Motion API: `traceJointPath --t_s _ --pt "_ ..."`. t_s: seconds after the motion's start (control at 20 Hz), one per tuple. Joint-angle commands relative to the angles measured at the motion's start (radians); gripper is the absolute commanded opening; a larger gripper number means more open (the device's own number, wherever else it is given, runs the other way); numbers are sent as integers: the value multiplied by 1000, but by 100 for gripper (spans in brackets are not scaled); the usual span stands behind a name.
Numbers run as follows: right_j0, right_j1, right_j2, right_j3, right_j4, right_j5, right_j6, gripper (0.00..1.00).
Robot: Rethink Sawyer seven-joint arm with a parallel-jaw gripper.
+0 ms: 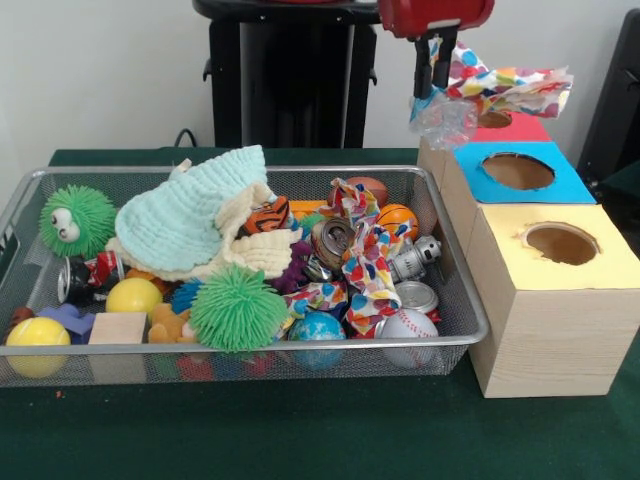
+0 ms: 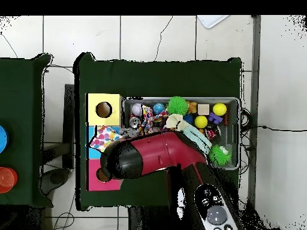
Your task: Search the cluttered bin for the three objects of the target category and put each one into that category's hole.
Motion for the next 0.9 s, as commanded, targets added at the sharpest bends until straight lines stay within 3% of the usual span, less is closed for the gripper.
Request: traceJointPath --t_s 0.05,0.45,0.65,0.9 --pt "-66 32 178 9 -95 113 -415 0" --pt "-143 47 274 3 -131 148 -479 0" --pt "-201 75 363 -7 -132 163 -577 0" --pt "-230 60 402 -76 -202 275 -730 0"
